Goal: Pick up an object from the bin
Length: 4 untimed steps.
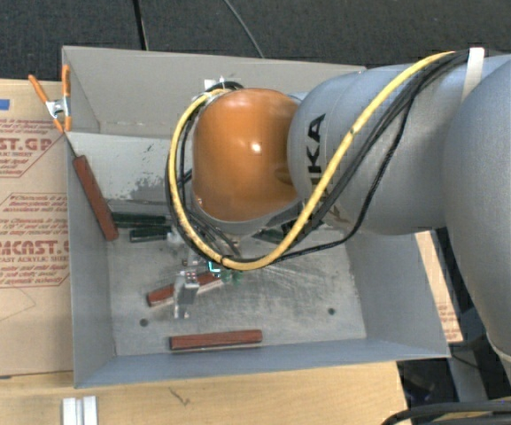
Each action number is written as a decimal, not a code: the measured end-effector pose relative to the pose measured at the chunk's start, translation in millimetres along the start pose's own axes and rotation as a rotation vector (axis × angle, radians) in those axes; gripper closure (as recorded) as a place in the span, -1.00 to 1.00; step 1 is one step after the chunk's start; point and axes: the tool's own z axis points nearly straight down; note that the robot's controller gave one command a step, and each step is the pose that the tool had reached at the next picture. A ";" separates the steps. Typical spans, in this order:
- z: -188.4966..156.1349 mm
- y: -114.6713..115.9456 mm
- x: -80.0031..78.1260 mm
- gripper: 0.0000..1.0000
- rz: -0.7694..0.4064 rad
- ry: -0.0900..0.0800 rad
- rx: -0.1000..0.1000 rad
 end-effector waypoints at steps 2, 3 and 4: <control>66.3 -31.9 -21.0 -1.00 -0.095 -0.012 -0.001; 135.8 -61.9 -40.1 -1.00 -0.145 -0.015 -0.004; 131.8 -53.6 -35.3 -1.00 -0.046 -0.018 -0.005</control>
Offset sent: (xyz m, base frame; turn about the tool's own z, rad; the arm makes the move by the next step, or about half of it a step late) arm 0.0364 -0.0626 -0.1353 -0.1806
